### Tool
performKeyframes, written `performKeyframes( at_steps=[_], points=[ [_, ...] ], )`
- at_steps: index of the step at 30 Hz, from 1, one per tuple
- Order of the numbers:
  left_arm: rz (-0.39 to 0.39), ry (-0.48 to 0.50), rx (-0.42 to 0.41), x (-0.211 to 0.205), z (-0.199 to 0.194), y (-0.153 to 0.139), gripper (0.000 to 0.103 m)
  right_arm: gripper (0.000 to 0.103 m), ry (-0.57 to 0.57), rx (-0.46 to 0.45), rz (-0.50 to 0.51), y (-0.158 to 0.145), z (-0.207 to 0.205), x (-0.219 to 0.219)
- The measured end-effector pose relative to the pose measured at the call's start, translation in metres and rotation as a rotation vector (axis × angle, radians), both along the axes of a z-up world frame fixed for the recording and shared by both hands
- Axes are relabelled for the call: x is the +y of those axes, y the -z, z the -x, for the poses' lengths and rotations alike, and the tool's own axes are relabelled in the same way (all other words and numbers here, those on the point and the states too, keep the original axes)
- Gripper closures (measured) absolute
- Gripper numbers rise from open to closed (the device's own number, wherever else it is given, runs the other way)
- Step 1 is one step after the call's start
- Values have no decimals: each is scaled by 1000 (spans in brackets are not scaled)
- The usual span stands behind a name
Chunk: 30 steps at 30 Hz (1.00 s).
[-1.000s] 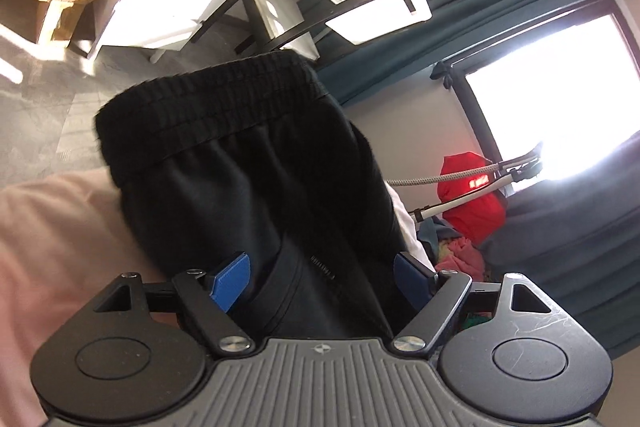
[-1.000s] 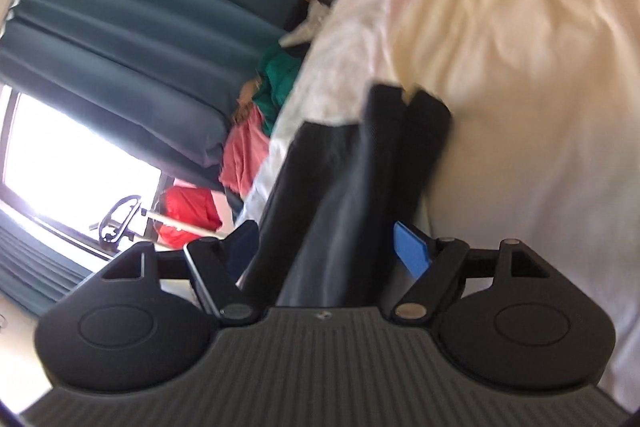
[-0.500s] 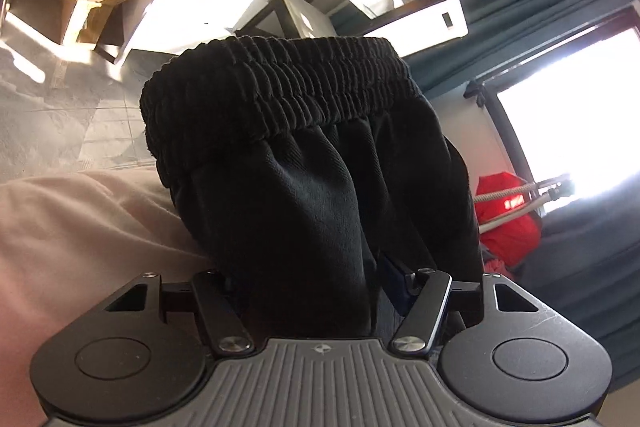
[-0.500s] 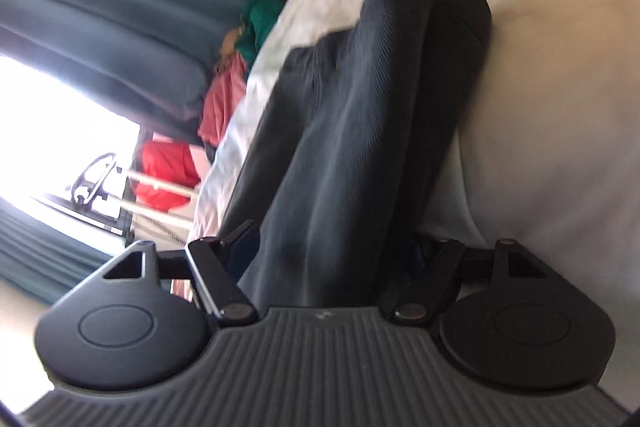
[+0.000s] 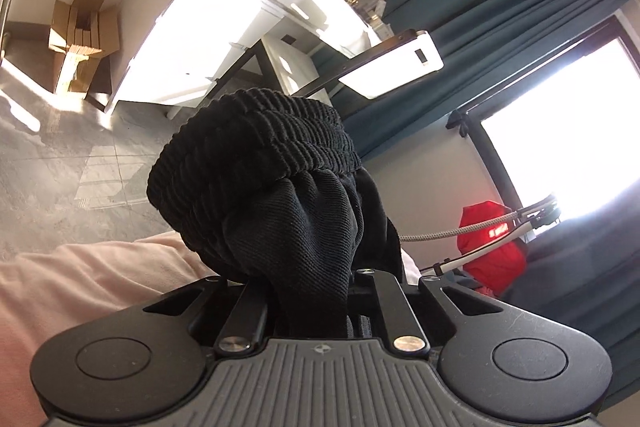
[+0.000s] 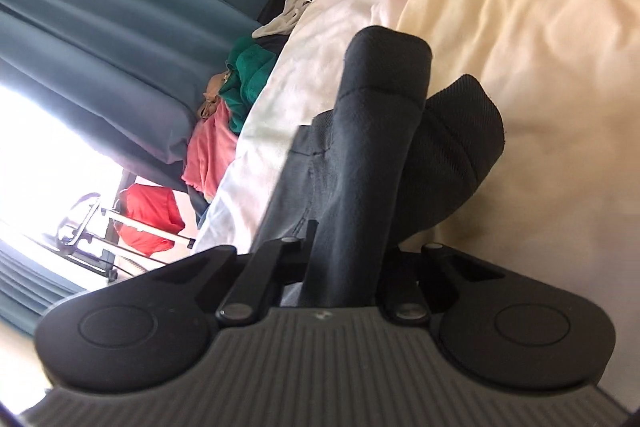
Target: Fold clothes
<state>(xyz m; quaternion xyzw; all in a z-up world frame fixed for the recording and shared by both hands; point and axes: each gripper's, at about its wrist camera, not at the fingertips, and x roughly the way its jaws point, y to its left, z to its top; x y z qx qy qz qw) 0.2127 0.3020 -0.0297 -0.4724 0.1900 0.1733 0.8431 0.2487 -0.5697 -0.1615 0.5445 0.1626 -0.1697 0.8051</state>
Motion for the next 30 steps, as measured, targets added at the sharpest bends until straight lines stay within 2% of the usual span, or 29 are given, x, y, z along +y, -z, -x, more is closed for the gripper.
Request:
performKeyframes(
  at_steps=[3,6,12,15,20,22,26,28,30],
  points=[
    [-15,19,-5,-3,25,-22,92,92,3,0,-15,-3,31,-2],
    [1,28,12,-4,53,-41,92,92,5,21,-45,-3,59,-9],
    [-53,112,80,-11,109,-60,92,92,14,47,-114,-5,116,-24],
    [-98,139,133,-14,128,-43,92,92,19,55,-138,-3,136,-34],
    [-33,80,214,-7,156,21,91,92,2,57,-207,25,147,-46],
    [-27,92,211,-1,166,40,90,92,1,43,-238,35,148,-48],
    [-63,148,183,0,179,47,85,91,-4,32,-232,40,153,-46],
    [-80,175,199,-5,183,45,83,91,-5,30,-230,40,154,-46],
    [-106,192,229,-11,188,40,75,91,-6,29,-230,39,155,-46]
  ],
)
